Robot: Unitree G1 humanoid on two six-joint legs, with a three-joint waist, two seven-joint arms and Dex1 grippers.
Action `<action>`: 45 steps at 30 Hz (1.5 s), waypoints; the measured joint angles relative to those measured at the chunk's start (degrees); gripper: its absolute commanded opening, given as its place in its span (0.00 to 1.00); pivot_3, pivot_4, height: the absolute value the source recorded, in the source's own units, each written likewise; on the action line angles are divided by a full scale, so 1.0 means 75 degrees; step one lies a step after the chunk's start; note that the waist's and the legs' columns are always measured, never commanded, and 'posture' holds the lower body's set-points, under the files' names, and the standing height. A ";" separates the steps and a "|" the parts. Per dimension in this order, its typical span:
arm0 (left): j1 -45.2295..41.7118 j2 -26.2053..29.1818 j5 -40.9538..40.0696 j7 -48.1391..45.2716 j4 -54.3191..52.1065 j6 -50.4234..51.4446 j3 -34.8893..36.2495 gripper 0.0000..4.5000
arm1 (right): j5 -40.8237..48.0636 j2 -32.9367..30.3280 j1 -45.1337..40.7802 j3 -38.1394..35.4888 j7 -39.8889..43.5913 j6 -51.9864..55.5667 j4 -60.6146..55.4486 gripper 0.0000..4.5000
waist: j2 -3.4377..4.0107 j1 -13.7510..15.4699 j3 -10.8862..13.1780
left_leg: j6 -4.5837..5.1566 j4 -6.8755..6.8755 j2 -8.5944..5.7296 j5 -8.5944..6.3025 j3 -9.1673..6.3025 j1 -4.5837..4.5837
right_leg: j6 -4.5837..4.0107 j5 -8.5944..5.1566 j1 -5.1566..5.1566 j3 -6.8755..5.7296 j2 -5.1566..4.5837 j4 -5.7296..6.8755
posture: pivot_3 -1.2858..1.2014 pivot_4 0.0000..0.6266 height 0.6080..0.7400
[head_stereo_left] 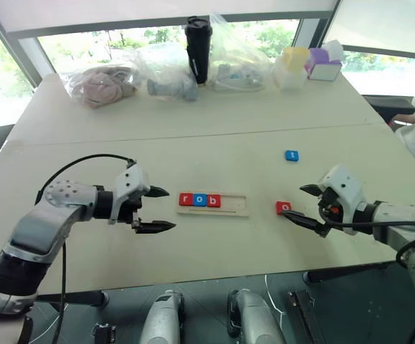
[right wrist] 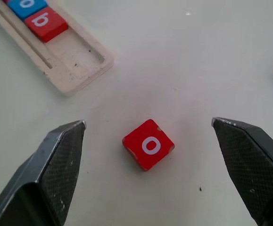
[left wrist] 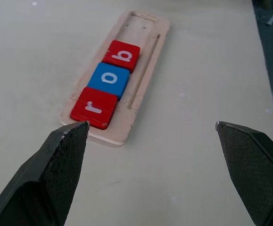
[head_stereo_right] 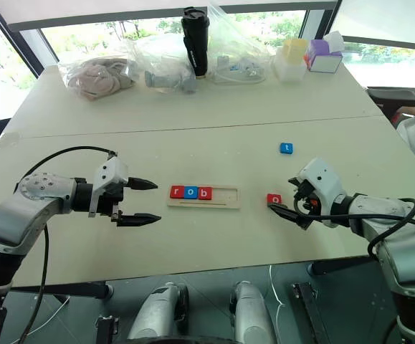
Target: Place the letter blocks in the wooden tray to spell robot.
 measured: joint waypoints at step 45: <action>0.0389 0.0131 -0.0021 0.0491 -0.0611 0.0316 0.0124 1.00 | -0.1070 -0.0206 -0.2164 0.1975 0.2391 -0.3539 0.4591 0.52 | 0.0003 0.0178 -0.0001 | -0.0007 0.0118 0.0010 0.0005 0.0001 0.0004 | -0.0028 0.0016 0.0012 0.0004 0.0000 0.0094 | 0.52 0.24 1.00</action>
